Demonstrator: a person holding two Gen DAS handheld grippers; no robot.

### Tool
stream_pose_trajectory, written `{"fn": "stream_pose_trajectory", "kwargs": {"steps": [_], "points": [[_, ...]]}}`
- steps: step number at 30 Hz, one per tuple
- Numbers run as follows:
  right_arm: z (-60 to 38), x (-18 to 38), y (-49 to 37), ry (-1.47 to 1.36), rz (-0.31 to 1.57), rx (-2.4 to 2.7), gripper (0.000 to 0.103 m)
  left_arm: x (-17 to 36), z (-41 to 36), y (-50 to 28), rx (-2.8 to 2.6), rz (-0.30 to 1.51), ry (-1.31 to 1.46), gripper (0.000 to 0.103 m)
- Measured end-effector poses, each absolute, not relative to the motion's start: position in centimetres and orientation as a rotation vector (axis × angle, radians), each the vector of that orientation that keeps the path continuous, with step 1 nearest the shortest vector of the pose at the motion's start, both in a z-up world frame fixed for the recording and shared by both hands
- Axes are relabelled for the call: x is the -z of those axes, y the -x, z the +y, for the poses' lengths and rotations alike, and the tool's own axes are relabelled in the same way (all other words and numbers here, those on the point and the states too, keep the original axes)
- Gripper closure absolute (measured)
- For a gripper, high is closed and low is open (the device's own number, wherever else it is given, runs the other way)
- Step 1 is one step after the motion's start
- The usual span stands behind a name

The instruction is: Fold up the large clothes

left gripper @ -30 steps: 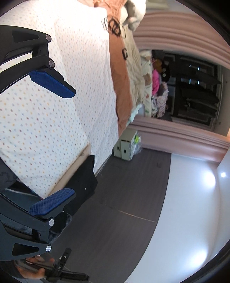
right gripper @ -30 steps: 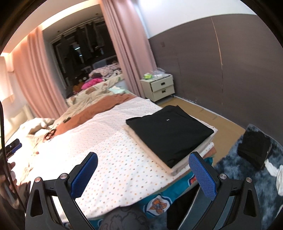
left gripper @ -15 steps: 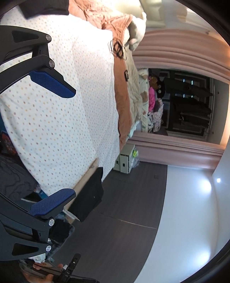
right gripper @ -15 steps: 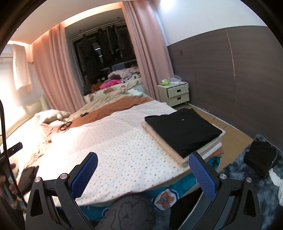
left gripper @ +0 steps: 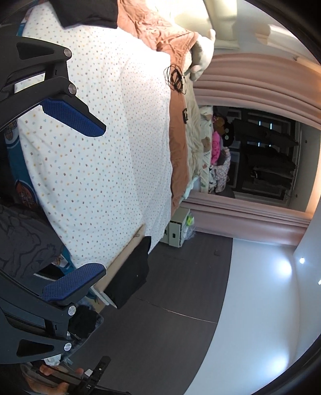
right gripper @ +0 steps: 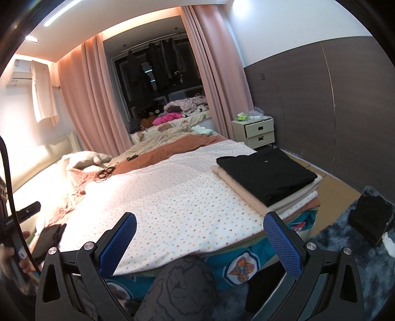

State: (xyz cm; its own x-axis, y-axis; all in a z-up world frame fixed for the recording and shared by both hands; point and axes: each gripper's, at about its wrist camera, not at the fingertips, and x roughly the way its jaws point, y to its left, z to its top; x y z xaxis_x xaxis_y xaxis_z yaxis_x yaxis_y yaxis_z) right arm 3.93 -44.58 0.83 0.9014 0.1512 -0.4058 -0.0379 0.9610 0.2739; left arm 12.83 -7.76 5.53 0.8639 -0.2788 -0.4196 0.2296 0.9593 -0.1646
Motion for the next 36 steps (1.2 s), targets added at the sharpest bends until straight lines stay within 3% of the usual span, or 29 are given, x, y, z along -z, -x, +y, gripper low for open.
{"fn": "stream_pose_trajectory", "kwargs": {"steps": [14,36], "points": [[-42.1,1.2,-1.4,-0.231,0.455,-0.143,0.0,-3.0,-7.3,-6.7,0.175,0.407,0.076,0.0],[-42.3,1.0,-0.3,-0.241,0.438,-0.15,0.0,-1.8,-7.2,-4.3,0.164,0.4,0.107,0.001]]}}
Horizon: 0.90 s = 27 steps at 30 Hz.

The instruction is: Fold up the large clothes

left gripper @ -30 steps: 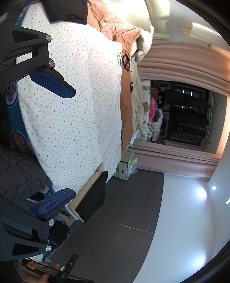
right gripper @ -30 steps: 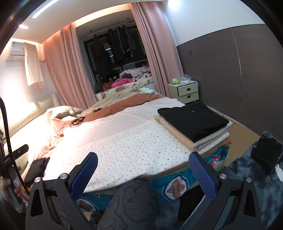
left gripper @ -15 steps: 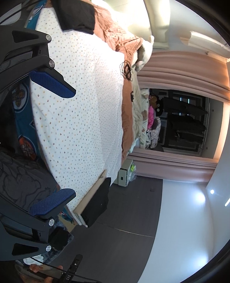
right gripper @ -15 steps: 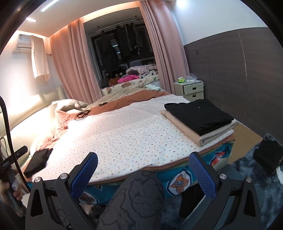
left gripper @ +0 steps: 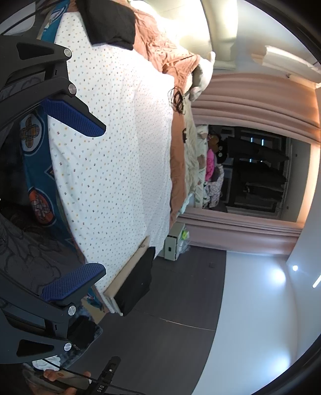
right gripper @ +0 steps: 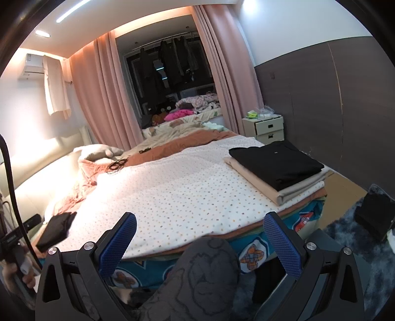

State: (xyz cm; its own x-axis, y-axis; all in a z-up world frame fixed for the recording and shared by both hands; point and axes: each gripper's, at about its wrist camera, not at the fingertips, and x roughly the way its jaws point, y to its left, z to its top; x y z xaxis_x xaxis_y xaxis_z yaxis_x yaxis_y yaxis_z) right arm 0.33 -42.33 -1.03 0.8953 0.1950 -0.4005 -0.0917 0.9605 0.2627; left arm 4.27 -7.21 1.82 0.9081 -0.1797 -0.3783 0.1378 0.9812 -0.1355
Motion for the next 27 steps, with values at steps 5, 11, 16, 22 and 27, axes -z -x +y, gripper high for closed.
{"fn": "stream_pose_trajectory", "kwargs": {"steps": [5,11,16,22,27], "points": [[-41.9,1.4,-0.2,-0.23,0.449,-0.161,0.0,-1.8,-7.4,-4.0,0.163,0.402,0.1,0.0],[-41.7,1.4,0.2,-0.221,0.448,-0.164,0.0,-1.8,-7.1,-3.6,0.15,0.395,0.103,0.001],[-41.4,1.4,0.4,-0.213,0.453,-0.164,0.0,-1.9,-6.8,-3.4,0.146,0.397,0.095,0.001],[-40.9,1.3,0.5,-0.194,0.463,-0.158,0.0,-1.9,-6.1,-3.1,0.15,0.387,0.12,0.0],[-40.8,1.4,0.5,-0.195,0.467,-0.159,0.0,-2.0,-5.4,-3.0,0.138,0.384,0.128,0.0]]}}
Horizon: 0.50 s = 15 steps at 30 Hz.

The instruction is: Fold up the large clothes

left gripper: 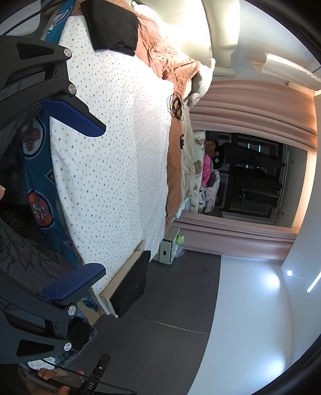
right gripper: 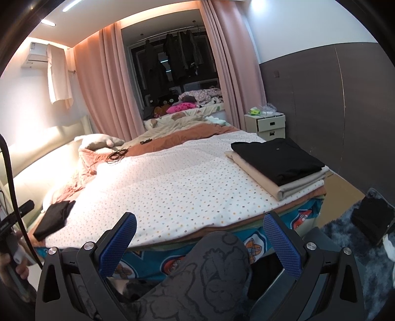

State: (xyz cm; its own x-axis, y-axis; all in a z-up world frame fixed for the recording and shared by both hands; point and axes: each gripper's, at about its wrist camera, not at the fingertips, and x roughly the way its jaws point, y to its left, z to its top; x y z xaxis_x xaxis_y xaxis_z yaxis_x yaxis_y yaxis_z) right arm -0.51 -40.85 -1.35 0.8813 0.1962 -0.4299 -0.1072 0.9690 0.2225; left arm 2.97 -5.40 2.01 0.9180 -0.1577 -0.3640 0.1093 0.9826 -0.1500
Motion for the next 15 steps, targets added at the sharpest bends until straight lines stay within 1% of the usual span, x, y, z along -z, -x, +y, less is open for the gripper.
{"fn": "stream_pose_trajectory", "kwargs": {"steps": [15], "points": [[-40.73,1.27,-0.16,-0.197,0.474,-0.149,0.0,-2.09,-5.29,-3.28,0.14,0.384,0.129,0.0]]}}
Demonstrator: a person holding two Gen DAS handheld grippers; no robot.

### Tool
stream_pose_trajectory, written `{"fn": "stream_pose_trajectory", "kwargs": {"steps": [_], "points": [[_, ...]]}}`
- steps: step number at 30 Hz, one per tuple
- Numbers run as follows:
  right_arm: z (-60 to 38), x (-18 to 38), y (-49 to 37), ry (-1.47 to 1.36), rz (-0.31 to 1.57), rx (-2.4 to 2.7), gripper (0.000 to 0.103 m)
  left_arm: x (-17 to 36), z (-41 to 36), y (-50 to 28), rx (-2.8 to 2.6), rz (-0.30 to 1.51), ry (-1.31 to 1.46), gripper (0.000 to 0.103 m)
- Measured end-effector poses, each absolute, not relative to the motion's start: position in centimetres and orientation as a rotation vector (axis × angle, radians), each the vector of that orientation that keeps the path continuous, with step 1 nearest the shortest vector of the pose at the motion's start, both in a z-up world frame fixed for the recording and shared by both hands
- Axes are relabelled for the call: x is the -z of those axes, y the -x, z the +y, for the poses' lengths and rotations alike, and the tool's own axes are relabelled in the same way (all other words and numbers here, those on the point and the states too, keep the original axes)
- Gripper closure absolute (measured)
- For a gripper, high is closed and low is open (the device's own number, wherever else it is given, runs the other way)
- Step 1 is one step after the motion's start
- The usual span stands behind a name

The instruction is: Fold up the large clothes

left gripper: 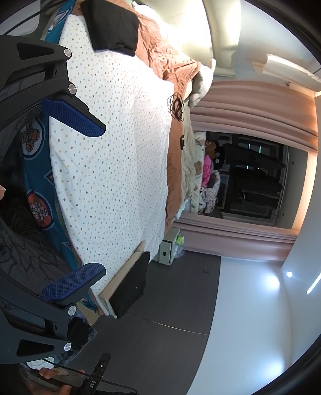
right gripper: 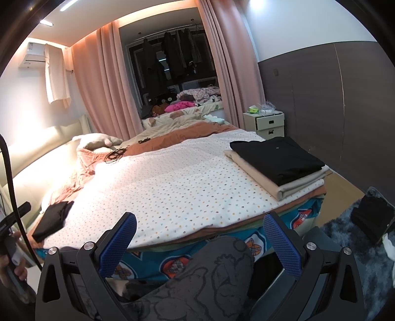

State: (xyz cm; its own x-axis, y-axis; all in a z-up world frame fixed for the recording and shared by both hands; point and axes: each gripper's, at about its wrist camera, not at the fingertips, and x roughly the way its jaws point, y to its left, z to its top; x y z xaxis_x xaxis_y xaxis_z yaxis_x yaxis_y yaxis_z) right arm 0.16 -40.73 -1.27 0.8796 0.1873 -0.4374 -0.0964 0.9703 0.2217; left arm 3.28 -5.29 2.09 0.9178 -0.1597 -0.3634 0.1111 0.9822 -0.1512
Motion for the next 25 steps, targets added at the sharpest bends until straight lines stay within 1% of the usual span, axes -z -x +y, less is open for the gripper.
{"fn": "stream_pose_trajectory", "kwargs": {"steps": [11,25], "points": [[-40.8,1.8,-1.6,-0.215,0.487,-0.146,0.0,-2.1,-5.9,-3.8,0.135,0.384,0.094,0.0],[-40.5,1.7,-1.2,-0.197,0.495,-0.155,0.0,-2.1,-5.4,-2.2,0.124,0.352,0.107,0.001]]}}
